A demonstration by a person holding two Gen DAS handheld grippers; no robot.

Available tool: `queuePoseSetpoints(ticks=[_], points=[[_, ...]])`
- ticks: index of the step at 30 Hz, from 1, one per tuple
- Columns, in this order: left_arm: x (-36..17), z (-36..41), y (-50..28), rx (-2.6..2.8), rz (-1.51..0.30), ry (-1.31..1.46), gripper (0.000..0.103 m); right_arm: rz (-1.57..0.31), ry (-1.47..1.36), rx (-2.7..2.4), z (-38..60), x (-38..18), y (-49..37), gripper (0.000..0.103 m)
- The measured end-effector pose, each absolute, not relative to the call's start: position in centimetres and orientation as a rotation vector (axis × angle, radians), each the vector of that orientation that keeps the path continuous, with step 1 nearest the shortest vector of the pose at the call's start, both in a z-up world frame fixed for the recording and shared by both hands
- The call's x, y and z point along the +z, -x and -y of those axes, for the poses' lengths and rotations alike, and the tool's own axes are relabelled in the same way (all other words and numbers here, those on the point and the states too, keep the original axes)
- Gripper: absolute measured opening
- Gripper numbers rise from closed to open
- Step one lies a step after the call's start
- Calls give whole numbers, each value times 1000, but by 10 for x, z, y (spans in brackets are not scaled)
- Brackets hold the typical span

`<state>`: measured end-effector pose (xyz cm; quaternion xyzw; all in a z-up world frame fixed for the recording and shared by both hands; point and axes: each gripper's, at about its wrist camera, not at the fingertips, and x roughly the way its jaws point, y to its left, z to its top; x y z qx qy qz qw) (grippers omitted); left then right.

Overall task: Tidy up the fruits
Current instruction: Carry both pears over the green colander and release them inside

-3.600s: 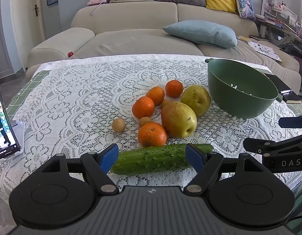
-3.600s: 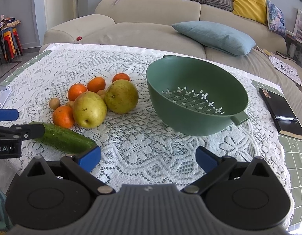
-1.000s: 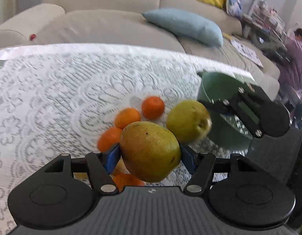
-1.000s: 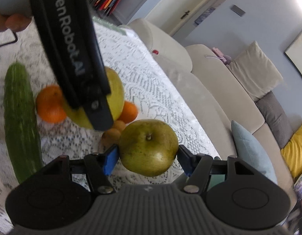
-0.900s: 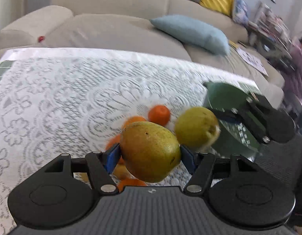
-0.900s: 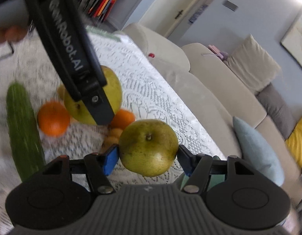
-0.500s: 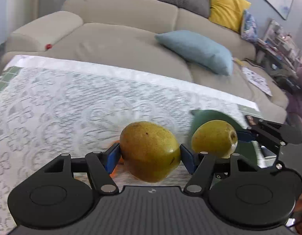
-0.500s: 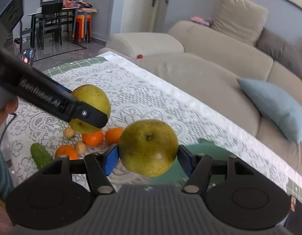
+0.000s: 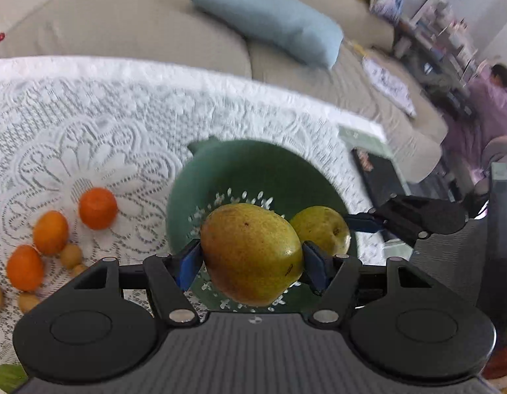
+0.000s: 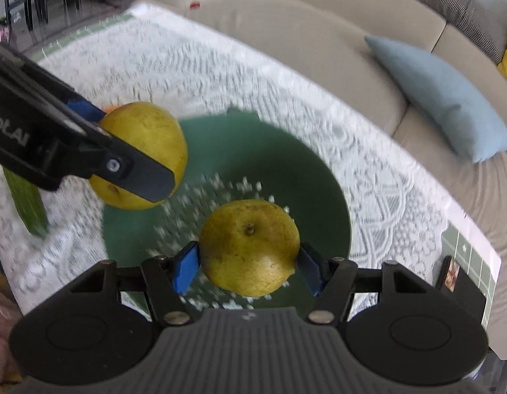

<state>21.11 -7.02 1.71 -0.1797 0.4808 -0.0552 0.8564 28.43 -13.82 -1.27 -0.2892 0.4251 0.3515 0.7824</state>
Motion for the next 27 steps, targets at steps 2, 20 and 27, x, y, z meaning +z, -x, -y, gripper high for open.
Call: queuePoseSetpoints(ticks=[2,20,27], points=[[9,77,-220,-89,-1045,347,75,-940,629,773,134,-20,-292,62],[-19,106,-247,-65,-1211,108,76,-1048,738,845,111,-50,-308,62],[-18,104,-252,-89,-1234,79,75,-1075,787,847,104,-49,-313,62]])
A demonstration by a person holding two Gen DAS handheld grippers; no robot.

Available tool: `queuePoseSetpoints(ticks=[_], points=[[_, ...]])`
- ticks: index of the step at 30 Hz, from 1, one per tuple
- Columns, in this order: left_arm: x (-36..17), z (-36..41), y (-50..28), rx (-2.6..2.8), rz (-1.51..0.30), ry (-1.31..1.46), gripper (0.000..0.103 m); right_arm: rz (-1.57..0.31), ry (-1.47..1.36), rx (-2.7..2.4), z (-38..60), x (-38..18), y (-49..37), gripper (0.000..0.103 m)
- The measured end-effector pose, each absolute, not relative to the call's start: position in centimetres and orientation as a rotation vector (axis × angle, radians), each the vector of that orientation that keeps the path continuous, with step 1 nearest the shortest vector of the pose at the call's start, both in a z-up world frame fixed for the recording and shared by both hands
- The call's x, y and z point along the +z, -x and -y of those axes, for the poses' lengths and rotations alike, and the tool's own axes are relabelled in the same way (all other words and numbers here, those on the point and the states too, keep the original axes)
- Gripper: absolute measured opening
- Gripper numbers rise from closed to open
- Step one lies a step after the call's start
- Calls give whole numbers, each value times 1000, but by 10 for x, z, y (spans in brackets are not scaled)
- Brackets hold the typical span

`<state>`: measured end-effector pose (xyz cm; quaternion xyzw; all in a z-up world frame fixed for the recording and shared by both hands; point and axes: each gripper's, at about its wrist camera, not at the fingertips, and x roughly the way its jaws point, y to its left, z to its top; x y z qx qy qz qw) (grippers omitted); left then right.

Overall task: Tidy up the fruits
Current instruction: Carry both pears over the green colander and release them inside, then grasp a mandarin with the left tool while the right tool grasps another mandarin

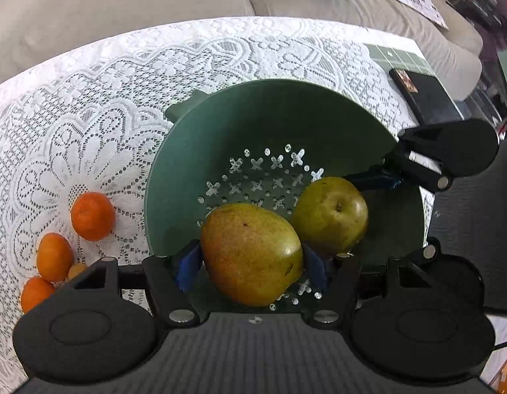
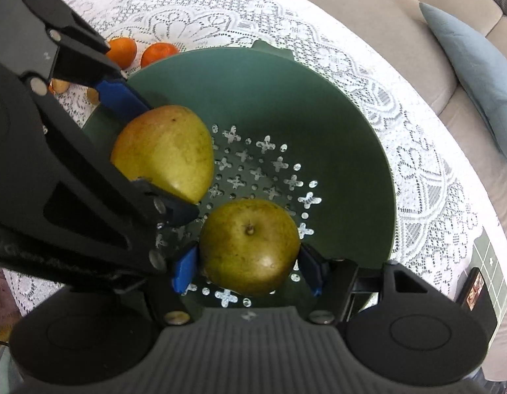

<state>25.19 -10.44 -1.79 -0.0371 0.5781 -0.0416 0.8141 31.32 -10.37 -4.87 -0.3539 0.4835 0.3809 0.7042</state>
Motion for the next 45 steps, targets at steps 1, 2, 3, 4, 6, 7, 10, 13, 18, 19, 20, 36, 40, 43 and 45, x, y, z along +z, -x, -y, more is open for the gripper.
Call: queuePoseSetpoints(ticks=[1,2,3,4,6,7,10,13,18,19,20,36,40,43,45], points=[[-18,104,-252,-93,-1237,76,75,-1073,798,846,101,-50,-313,62],[-18,104,-253,-95,-1241,76,75,-1072,803,845,100,-51,-313,62],[-19,104,-253,-97,-1243,77,76,-1070,807,843,100,-51,-313,62],[-19,103,-253,-100,-1243,79,76,-1066,813,840,99,-51,-312,63],[-18,102,-253,-105,-1240,90,76,-1054,817,832,100,-47,-313,64],[-18,102,-254,-105,-1241,92,76,-1053,811,831,102,-44,-313,66],[-16,101,-253,-110,-1221,94,81,-1050,784,819,106,-38,-316,69],[-16,99,-253,-125,-1220,128,82,-1069,747,805,109,-40,-319,72],[-13,98,-251,-123,-1218,128,80,-1064,737,783,110,-41,-315,72],[-12,96,-250,-134,-1215,140,80,-1054,741,777,110,-39,-313,72],[-10,93,-249,-140,-1211,160,79,-1046,741,771,109,-37,-312,72],[68,15,-170,-47,-882,175,78,-803,436,730,76,29,-247,72],[71,-12,-151,9,-830,180,78,-735,335,775,61,36,-221,82],[66,-31,-139,28,-811,201,78,-696,283,795,48,33,-205,82],[60,-43,-132,38,-806,210,78,-685,243,805,37,27,-198,82]])
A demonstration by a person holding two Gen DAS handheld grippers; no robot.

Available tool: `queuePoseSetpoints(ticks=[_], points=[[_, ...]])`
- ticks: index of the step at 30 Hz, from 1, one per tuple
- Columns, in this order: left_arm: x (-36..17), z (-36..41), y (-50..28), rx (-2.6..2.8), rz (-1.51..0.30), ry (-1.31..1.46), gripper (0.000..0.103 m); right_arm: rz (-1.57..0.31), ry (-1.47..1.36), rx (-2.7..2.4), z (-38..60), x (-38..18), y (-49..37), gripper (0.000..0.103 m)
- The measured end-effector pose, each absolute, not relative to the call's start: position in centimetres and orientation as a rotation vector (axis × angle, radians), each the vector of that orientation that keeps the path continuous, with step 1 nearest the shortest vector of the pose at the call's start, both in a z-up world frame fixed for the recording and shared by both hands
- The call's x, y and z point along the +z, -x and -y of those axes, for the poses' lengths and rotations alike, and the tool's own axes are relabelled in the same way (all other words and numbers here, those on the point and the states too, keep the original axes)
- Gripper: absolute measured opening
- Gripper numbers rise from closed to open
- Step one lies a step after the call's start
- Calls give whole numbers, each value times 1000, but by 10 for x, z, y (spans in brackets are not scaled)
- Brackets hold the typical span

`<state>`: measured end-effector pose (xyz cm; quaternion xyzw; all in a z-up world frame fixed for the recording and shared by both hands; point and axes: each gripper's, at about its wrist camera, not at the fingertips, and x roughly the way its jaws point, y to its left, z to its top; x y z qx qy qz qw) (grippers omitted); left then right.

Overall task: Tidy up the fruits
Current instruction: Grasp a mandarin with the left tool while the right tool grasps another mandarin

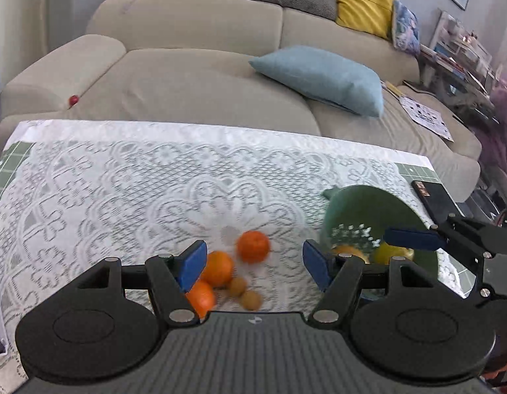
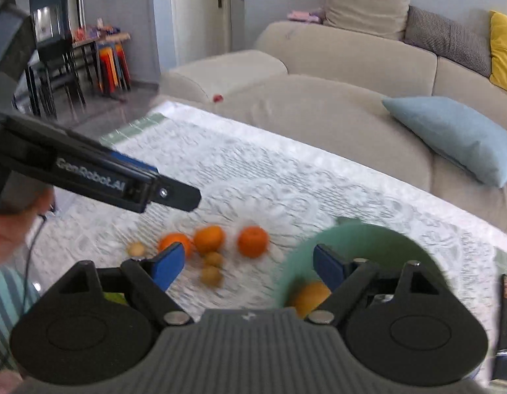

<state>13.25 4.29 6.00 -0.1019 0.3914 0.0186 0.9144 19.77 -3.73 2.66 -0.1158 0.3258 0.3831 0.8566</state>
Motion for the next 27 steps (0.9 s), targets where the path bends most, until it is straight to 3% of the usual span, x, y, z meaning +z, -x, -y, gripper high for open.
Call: queuePoseSetpoints(ticks=[8,19,27], points=[[28,-79,-118,45,-843,258,72,-692,315,793,-4,-8,-200,54],[-27,-98,-130,1,-934,283,71,-695,424,772,-27,-44,-218,38],[-49,-104,-138,-23,-958,326,71,-694,521,745,-41,-63,-231,38]])
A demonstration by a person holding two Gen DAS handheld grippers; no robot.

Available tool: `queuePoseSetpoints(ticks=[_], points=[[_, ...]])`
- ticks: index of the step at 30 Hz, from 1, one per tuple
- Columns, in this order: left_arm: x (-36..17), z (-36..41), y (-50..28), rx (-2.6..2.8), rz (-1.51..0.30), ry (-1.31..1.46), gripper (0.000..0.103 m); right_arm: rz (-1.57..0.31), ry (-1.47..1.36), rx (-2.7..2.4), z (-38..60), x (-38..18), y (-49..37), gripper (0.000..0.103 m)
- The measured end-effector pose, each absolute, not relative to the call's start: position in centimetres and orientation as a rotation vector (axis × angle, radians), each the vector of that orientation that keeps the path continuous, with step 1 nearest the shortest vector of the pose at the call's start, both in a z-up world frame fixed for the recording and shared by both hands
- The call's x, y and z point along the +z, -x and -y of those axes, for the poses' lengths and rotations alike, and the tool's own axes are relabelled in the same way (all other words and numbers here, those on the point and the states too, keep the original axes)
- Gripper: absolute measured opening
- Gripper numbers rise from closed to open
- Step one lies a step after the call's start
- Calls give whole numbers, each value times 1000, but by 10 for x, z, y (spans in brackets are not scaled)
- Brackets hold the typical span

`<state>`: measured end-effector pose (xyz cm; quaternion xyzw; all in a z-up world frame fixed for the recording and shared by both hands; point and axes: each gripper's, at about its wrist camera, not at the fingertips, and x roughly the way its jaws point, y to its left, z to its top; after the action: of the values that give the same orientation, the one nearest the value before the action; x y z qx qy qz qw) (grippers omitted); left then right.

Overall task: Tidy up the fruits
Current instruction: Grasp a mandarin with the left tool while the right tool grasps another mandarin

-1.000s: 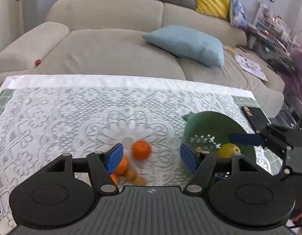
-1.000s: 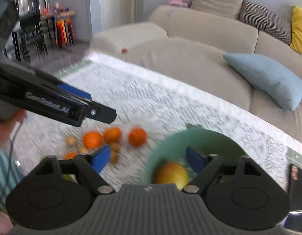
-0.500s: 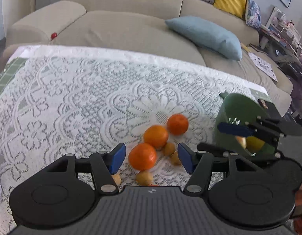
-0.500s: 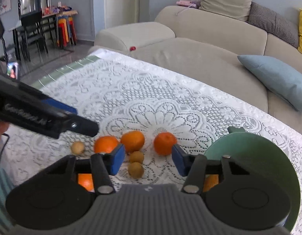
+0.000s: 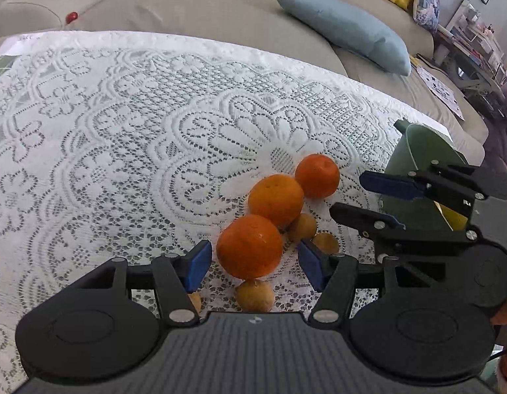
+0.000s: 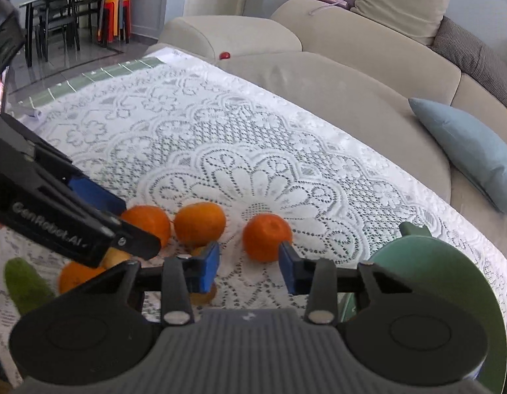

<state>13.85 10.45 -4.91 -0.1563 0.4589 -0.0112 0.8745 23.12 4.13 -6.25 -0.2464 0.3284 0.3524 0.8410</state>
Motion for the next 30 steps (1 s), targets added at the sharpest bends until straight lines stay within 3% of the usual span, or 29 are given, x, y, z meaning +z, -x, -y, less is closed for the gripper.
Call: queuePoseSetpoints(ticks=[15,30], points=[[-59,-107,-144,-23,-968,344,53,-676,656,692,-68,-78,-247,38],[-58,-102,-145,-7,-964,316,55,-683,715,604,-77,-89,-255,41]])
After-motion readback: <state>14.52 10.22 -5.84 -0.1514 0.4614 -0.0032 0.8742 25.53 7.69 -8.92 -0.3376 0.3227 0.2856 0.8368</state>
